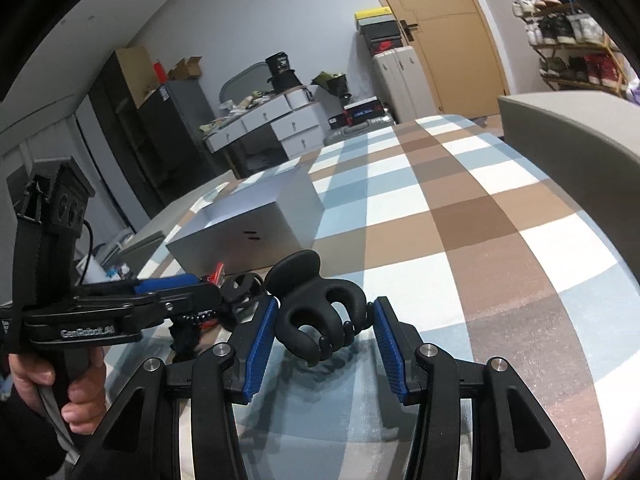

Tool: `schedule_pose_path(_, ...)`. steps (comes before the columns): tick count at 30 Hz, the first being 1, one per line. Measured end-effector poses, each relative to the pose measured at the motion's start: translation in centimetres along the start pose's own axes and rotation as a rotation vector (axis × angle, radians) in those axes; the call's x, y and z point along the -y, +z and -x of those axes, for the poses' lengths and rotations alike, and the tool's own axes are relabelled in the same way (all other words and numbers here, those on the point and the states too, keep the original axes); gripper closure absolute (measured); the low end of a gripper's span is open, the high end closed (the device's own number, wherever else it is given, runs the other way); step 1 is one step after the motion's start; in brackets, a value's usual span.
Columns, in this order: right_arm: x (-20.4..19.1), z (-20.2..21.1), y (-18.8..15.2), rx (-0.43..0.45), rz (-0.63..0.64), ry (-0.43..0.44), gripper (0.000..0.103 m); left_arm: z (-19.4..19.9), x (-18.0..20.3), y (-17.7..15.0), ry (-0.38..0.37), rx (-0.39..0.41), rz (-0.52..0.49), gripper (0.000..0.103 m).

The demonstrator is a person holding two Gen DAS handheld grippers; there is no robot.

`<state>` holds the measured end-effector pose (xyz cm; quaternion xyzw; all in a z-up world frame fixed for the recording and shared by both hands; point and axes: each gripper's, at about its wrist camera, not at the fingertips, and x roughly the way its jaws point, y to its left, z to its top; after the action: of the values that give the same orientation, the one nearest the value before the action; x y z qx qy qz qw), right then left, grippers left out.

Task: Organize jewelry
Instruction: 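Close the left gripper on a second black claw clip while the right holds its clip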

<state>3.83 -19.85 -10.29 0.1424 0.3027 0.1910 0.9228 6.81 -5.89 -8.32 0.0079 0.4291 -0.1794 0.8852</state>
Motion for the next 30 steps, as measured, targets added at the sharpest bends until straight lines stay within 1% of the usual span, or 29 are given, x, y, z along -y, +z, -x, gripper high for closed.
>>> schedule_pose_path(3, 0.4, -0.1, 0.0, 0.001, -0.012, 0.001, 0.056, -0.1, 0.4, -0.1, 0.003, -0.006, -0.003, 0.070)
schedule_pose_path(4, 0.5, -0.1, 0.0, -0.001, -0.014, 0.000, 0.055, -0.2, 0.5, -0.1, 0.010, -0.008, -0.002, 0.075)
schedule_pose_path(6, 0.6, -0.1, -0.1, -0.005, -0.016, 0.001, 0.055, -0.4, 0.4, -0.1, 0.014, -0.013, 0.000, 0.077)
schedule_pose_path(9, 0.4, 0.1, -0.1, 0.002, -0.007, 0.006, 0.055, -0.5, 0.6, 0.0, 0.026, -0.016, -0.009, 0.077)
schedule_pose_path(14, 0.2, 0.3, -0.1, 0.013, -0.003, 0.014, 0.055, -0.7, 1.0, 0.2, 0.025, -0.017, -0.029, 0.078)
schedule_pose_path(18, 0.6, 0.8, 0.0, 0.031, -0.014, 0.011, 0.055, -0.9, 1.4, 0.3, -0.001, -0.033, -0.034, 0.078)
schedule_pose_path(23, 1.2, 0.9, 0.2, 0.042, -0.038, -0.006, 0.055, -0.6, 3.0, 0.1, -0.031, -0.040, -0.082, 0.078)
schedule_pose_path(28, 1.7, 0.8, 0.2, 0.038, -0.055, -0.015, 0.055, 0.3, 3.4, 0.6, -0.061, -0.020, -0.091, 0.078)
schedule_pose_path(30, 1.7, 0.8, 0.2, 0.037, -0.059, -0.014, 0.055, 0.6, 3.4, 0.7, -0.058, -0.008, -0.098, 0.078)
